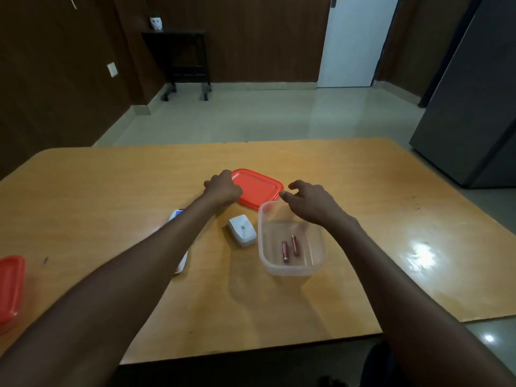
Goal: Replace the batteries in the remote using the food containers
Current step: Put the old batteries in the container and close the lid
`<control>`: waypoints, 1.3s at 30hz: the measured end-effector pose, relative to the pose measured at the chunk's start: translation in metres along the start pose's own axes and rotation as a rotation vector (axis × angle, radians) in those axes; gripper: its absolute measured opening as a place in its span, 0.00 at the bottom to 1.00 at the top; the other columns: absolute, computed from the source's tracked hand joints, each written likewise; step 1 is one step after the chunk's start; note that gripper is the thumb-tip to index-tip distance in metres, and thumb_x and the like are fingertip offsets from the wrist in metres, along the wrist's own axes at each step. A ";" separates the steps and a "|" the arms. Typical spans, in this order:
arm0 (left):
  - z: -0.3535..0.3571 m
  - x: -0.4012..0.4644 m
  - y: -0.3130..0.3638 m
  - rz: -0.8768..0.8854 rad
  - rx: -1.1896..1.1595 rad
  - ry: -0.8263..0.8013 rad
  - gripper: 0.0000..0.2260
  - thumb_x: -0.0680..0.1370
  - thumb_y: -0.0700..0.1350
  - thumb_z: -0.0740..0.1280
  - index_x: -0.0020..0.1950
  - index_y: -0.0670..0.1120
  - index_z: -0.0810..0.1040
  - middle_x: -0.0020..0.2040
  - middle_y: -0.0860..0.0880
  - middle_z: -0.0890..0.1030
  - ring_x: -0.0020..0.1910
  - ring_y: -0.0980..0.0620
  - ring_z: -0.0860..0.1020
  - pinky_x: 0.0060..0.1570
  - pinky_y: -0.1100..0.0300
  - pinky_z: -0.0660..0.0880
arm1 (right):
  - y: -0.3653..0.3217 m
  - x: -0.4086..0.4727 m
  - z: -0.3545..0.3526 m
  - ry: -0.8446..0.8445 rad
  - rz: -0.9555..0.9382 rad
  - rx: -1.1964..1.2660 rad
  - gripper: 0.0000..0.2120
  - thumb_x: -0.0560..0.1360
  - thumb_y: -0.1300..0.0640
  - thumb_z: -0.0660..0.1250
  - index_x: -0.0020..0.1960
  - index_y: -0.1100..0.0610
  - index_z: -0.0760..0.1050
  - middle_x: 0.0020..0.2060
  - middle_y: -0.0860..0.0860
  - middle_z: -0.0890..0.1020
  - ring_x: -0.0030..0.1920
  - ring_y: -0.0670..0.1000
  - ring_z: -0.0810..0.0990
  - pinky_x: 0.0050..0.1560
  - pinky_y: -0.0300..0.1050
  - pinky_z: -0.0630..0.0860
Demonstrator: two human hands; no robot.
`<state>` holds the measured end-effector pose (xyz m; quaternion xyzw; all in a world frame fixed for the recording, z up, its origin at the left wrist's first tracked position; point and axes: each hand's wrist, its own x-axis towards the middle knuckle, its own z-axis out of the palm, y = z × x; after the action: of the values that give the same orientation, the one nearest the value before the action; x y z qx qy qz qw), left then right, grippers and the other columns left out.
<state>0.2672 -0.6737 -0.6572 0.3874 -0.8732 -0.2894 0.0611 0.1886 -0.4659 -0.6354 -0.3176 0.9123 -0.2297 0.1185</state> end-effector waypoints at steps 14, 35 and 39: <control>-0.014 -0.004 0.022 -0.010 -1.163 0.161 0.29 0.69 0.26 0.73 0.68 0.42 0.75 0.55 0.42 0.83 0.55 0.44 0.83 0.57 0.49 0.81 | 0.004 0.012 -0.003 -0.052 0.089 0.471 0.18 0.78 0.44 0.63 0.58 0.55 0.81 0.57 0.53 0.83 0.59 0.55 0.80 0.62 0.55 0.76; 0.005 -0.179 -0.025 0.897 -0.368 -0.118 0.17 0.73 0.32 0.74 0.57 0.50 0.85 0.55 0.53 0.85 0.63 0.59 0.78 0.63 0.67 0.71 | 0.033 -0.045 -0.051 -0.101 0.217 0.403 0.18 0.73 0.59 0.71 0.63 0.53 0.79 0.43 0.53 0.85 0.45 0.52 0.84 0.48 0.55 0.83; 0.007 -0.181 -0.034 0.857 -0.301 -0.083 0.17 0.73 0.33 0.71 0.52 0.54 0.86 0.52 0.60 0.84 0.68 0.57 0.72 0.66 0.55 0.71 | 0.032 -0.059 -0.052 -0.183 0.201 0.314 0.15 0.74 0.61 0.70 0.60 0.57 0.79 0.45 0.54 0.83 0.43 0.51 0.81 0.44 0.56 0.85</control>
<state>0.4122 -0.5594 -0.6598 -0.0341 -0.9046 -0.3771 0.1959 0.1981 -0.3885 -0.6022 -0.2223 0.8777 -0.3265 0.2715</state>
